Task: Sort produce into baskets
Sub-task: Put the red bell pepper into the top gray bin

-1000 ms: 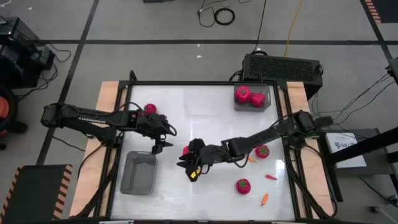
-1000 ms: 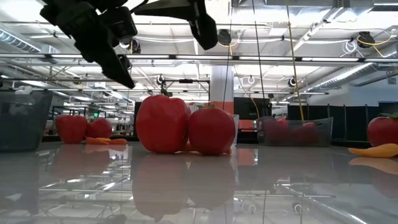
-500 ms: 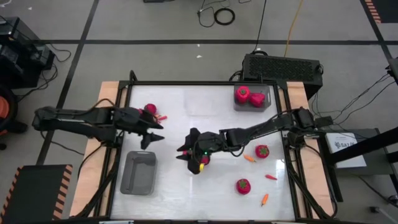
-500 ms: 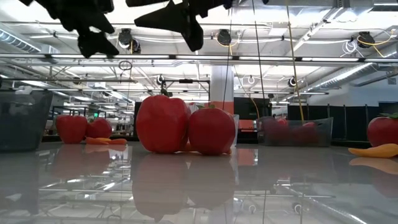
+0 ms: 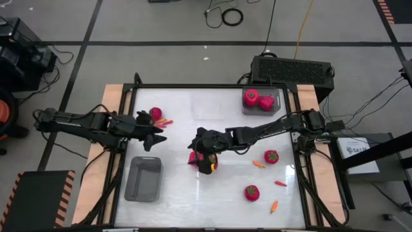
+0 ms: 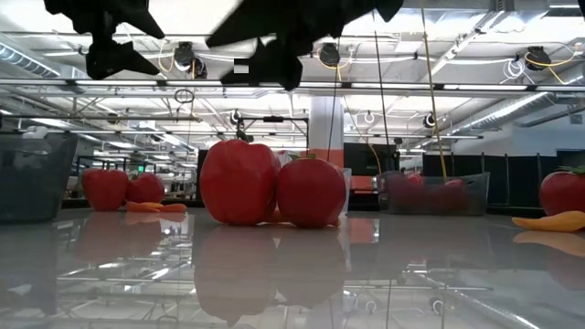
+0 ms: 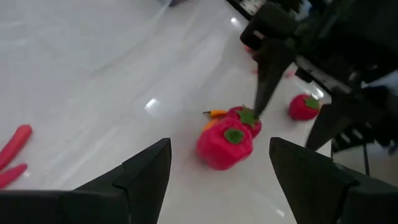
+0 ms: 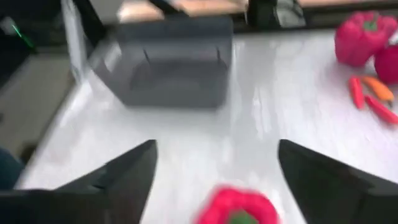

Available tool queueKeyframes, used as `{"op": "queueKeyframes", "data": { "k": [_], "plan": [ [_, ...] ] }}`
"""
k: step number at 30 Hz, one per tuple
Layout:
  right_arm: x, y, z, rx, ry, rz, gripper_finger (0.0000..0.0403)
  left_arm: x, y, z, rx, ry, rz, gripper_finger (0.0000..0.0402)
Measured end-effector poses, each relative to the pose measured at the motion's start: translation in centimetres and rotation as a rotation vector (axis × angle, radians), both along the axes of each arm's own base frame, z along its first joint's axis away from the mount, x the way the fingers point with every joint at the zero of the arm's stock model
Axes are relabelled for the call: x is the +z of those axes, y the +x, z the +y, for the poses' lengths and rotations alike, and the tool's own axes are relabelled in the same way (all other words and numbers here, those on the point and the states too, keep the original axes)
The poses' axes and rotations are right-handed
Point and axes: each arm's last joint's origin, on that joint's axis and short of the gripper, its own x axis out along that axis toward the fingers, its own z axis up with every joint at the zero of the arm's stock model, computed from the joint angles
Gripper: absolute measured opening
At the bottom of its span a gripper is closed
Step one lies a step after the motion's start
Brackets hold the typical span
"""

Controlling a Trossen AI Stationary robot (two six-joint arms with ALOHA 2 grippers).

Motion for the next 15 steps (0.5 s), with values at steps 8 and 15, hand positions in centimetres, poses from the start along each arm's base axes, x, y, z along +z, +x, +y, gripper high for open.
{"op": "queueKeyframes", "data": {
  "k": [8,15],
  "plan": [
    [-1.0,-0.6,-1.2,-0.012,-0.047,0.117,0.0395,-0.5,0.9,-0.5,0.103,0.010,0.021,0.0279],
    [-1.9,-0.9,-0.8,-0.128,0.101,0.221,0.0392,-1.3,2.1,-0.6,0.082,0.112,0.074,0.0279]
  ]
}}
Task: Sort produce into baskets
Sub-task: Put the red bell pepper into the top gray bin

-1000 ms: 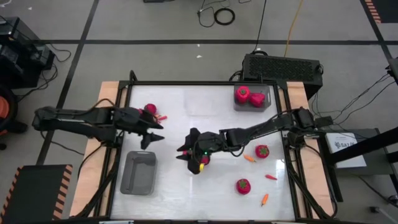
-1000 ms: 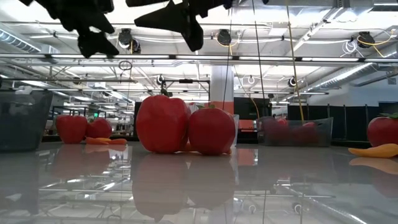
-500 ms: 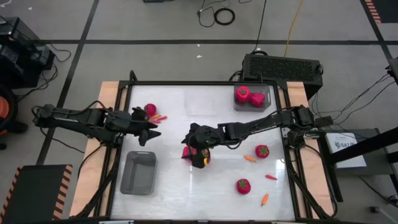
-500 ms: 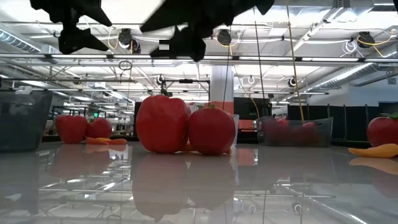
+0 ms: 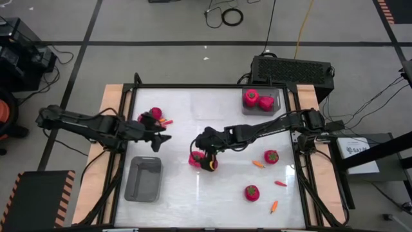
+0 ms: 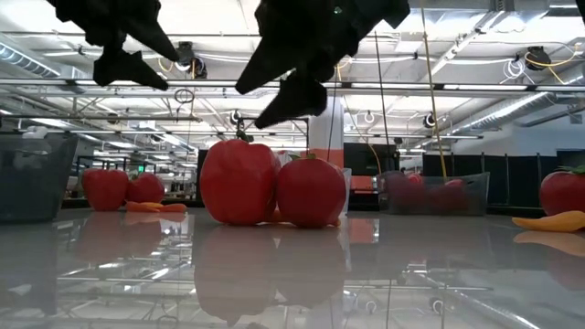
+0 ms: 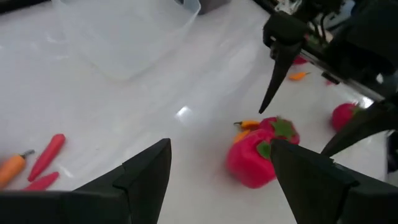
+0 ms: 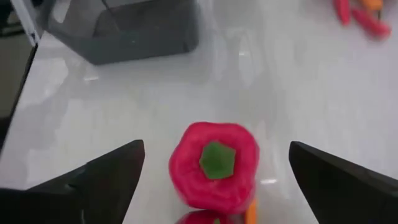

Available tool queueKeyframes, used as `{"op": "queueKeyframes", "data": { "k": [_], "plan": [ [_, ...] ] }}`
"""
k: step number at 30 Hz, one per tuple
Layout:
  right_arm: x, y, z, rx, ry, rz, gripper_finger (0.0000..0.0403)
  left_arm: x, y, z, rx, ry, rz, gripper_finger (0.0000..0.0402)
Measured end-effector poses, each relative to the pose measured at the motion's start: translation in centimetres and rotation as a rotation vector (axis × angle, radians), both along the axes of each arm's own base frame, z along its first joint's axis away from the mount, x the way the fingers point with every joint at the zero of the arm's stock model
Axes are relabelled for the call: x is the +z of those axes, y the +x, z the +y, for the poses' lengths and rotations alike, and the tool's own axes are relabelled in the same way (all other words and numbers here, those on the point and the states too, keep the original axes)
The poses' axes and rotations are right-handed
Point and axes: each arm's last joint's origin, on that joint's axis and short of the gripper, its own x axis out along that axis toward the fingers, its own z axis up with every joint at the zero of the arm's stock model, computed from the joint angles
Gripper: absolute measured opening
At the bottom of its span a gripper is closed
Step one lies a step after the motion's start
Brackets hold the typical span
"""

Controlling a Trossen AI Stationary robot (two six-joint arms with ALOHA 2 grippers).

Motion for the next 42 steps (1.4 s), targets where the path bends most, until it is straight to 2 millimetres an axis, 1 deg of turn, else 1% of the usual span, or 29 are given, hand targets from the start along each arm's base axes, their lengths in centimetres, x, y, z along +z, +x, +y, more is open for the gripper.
{"op": "queueKeyframes", "data": {
  "k": [4,11,16,19,22,27,33,39,42],
  "plan": [
    [-1.3,0.1,0.1,-0.045,0.040,0.057,0.0391,-0.5,0.5,-0.1,-0.028,0.043,0.042,0.0279],
    [-2.3,0.6,0.6,-0.042,-0.009,0.057,0.0391,-1.1,1.1,-0.2,-0.071,0.070,0.093,0.0279],
    [-2.7,0.7,0.7,-0.048,-0.050,0.053,0.0391,-1.3,1.3,-0.3,-0.090,0.077,0.111,0.0279],
    [-3.0,0.9,0.7,-0.045,-0.053,0.047,0.0381,-1.4,1.4,-0.3,-0.103,0.093,0.121,0.0279],
    [-2.9,1.1,0.8,-0.037,-0.054,0.027,0.0351,-1.6,1.4,-0.4,-0.107,0.098,0.134,0.0279],
    [-2.6,1.3,0.9,-0.034,-0.051,-0.013,0.0286,-1.5,1.4,-0.4,-0.109,0.097,0.130,0.0279],
    [-2.7,1.2,0.9,-0.034,-0.051,0.005,0.0211,-1.5,1.4,-0.4,-0.111,0.097,0.129,0.0279],
    [-2.7,1.2,0.9,-0.035,-0.051,0.007,0.0149,-1.5,1.4,-0.4,-0.121,0.110,0.133,0.0279],
    [-3.1,1.3,0.9,-0.033,-0.052,0.017,0.0122,-1.5,1.4,-0.4,-0.122,0.110,0.133,0.0279]
  ]
}}
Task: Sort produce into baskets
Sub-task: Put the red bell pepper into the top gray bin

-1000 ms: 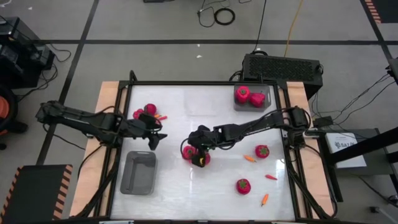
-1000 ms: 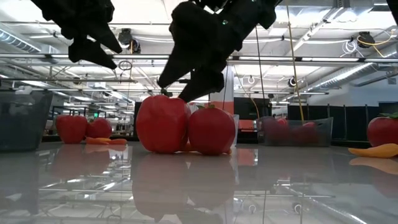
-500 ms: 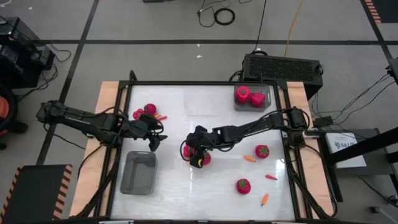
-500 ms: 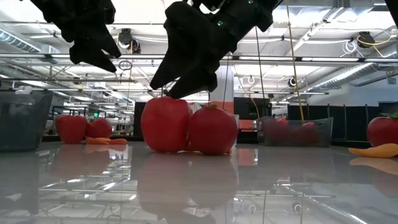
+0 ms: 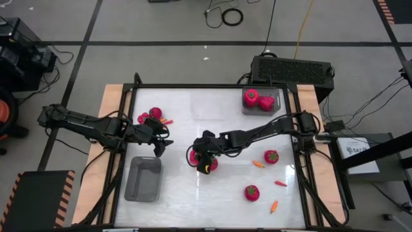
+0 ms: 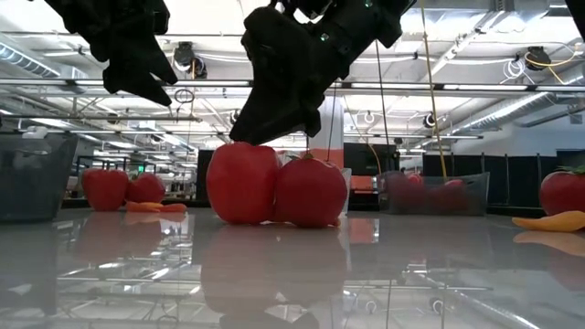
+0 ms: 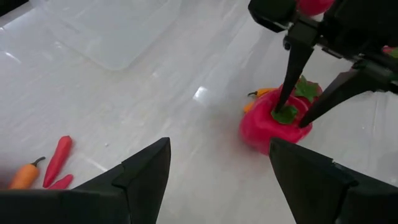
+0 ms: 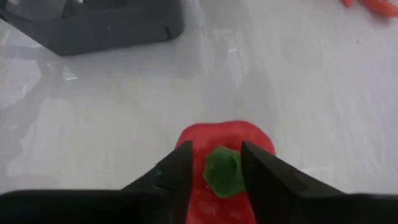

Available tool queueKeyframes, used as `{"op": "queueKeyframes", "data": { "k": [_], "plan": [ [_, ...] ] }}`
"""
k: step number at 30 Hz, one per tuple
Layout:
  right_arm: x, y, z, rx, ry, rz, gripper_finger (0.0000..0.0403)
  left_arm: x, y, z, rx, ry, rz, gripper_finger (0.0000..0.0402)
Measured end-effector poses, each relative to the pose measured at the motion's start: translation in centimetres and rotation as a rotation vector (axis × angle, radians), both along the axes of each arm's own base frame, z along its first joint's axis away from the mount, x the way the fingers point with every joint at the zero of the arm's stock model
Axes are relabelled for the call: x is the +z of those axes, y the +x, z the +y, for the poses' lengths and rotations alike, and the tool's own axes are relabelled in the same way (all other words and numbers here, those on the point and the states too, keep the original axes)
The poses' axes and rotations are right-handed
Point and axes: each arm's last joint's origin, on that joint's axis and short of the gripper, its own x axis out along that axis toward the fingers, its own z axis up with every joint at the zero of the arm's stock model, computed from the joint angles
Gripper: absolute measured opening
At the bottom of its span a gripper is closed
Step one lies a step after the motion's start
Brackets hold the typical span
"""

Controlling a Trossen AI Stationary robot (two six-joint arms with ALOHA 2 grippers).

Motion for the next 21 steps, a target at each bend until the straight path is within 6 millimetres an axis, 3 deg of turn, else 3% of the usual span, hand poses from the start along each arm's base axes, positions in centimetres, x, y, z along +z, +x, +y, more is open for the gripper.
{"op": "queueKeyframes", "data": {
  "k": [8,12,15,21],
  "plan": [
    [-0.5,0.1,0.1,-0.022,0.022,0.008,0.0017,0.0,0.0,0.0,-0.002,0.002,0.001,0.0279],
    [0.1,0.0,-0.4,-0.038,0.029,0.004,0.0019,0.0,0.0,0.0,-0.006,0.006,0.002,0.0279],
    [1.6,-0.5,-1.2,-0.058,0.037,-0.016,0.0021,0.0,0.0,0.0,-0.018,0.020,0.005,0.0279],
    [6.7,-2.7,-4.0,-0.117,0.034,-0.080,0.0011,0.0,0.0,0.1,0.002,0.048,0.002,0.0279]
  ]
}}
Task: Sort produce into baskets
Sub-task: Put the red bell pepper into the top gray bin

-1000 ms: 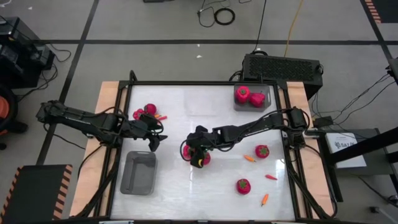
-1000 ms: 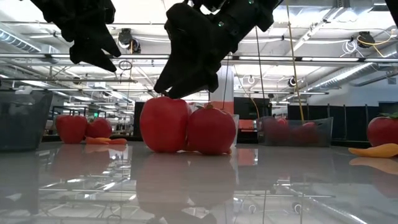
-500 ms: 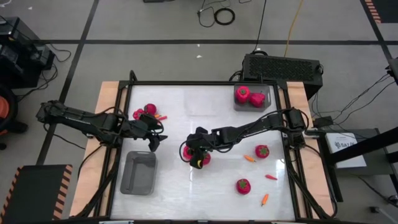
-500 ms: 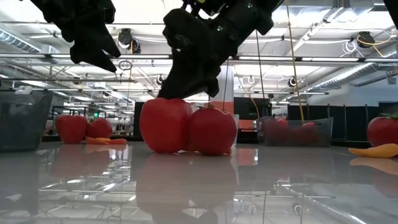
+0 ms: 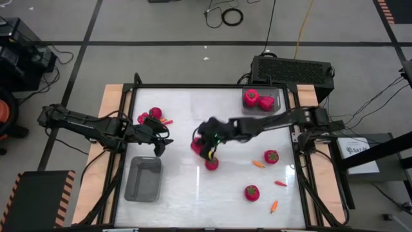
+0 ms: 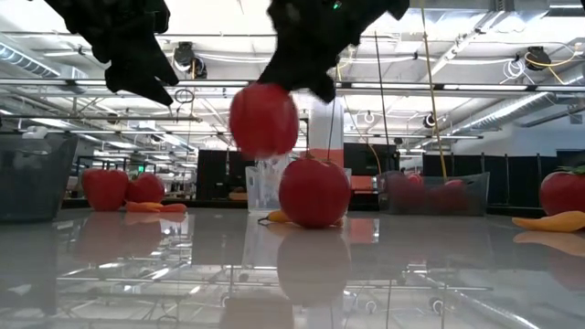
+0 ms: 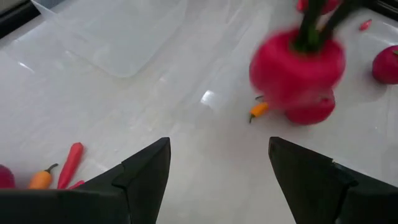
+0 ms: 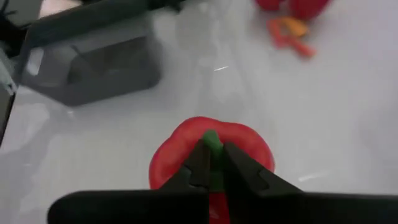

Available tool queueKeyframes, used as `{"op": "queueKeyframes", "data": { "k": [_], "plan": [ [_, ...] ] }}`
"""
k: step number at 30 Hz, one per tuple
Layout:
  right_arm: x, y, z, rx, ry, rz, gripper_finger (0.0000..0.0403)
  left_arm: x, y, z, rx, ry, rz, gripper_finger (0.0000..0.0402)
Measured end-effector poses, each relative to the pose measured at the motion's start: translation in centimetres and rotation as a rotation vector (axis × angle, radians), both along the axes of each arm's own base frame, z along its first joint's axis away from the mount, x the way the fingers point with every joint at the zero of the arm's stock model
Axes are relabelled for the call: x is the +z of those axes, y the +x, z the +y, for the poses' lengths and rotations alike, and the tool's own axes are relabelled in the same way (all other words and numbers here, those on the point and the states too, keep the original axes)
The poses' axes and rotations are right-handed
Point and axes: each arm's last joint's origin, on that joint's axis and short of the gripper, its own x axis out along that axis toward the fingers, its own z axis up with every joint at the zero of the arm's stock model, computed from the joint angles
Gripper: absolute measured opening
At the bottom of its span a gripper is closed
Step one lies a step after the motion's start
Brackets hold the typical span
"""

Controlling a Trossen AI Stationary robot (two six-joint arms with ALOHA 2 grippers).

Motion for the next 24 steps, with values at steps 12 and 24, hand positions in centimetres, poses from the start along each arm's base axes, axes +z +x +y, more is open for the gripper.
{"op": "queueKeyframes", "data": {
  "k": [12,24],
  "plan": [
    [6.0,-9.2,-6.9,-0.231,-0.155,0.248,0.0011,-0.1,-0.1,0.1,0.018,0.001,0.004,0.0279],
    [5.5,-14.7,-12.0,-0.580,-0.181,0.533,0.0011,-1.0,-1.2,0.4,0.166,-0.031,0.116,0.0279]
  ]
}}
